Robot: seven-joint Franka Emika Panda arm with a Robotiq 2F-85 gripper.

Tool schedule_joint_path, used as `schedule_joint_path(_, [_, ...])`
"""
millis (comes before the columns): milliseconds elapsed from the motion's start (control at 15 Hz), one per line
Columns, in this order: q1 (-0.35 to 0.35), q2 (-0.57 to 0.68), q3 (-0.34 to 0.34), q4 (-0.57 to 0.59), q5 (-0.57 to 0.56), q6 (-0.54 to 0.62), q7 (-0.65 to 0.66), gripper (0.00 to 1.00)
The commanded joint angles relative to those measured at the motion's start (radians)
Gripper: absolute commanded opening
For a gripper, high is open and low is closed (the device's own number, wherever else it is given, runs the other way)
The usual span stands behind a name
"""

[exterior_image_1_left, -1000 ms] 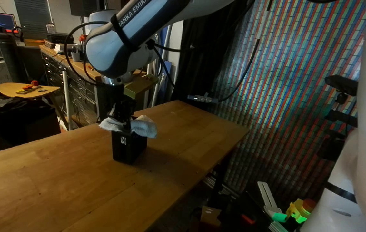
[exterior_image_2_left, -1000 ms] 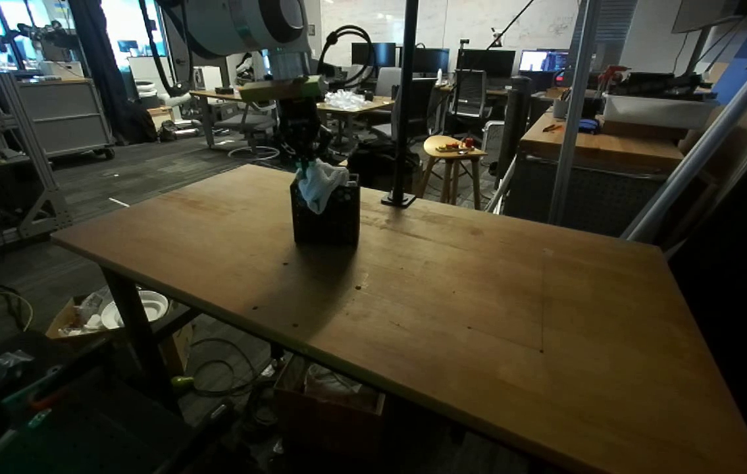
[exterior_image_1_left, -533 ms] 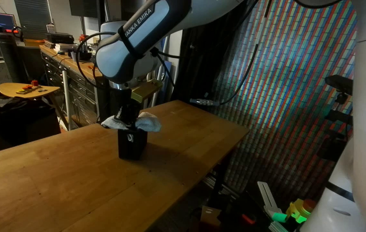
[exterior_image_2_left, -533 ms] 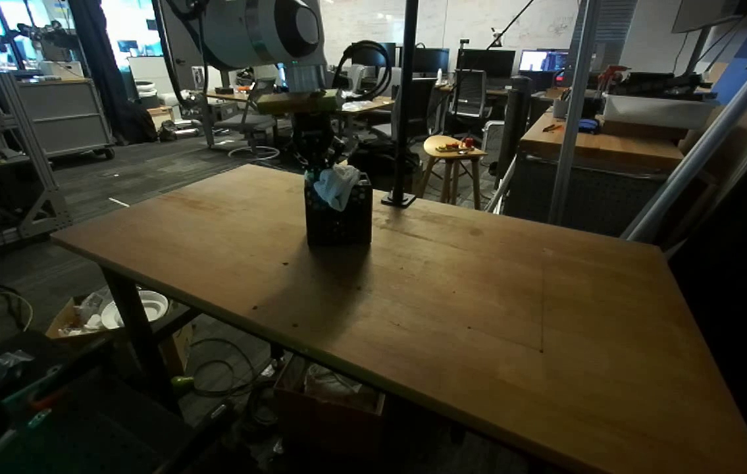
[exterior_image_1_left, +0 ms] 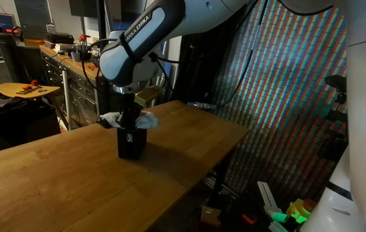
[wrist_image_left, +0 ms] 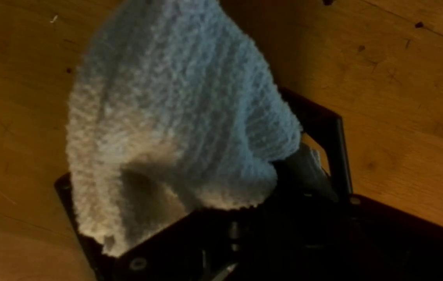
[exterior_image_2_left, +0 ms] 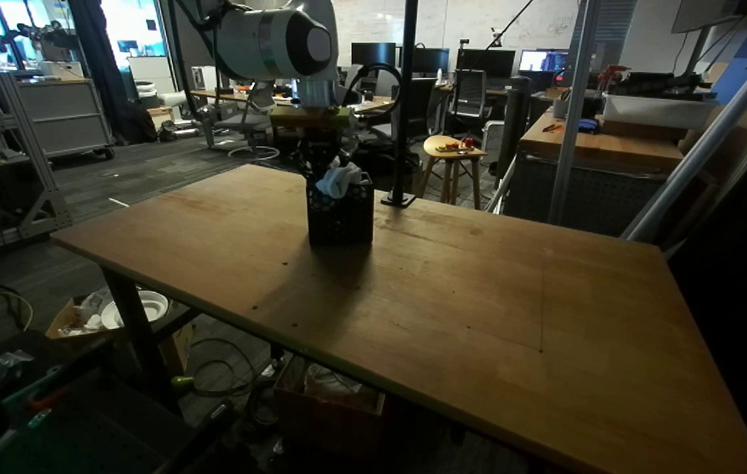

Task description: Put the towel deep inside the black object

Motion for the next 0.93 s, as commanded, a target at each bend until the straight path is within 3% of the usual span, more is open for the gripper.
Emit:
schedule_joint_path(0, [-0.026, 0.062, 0.026, 0.018, 0.066, 0.043, -0.072, 0.01])
schedule_joint_path(867, [0.064, -0.11, 0.004, -0.013, -0.079, -0.051, 0.016, 0.01])
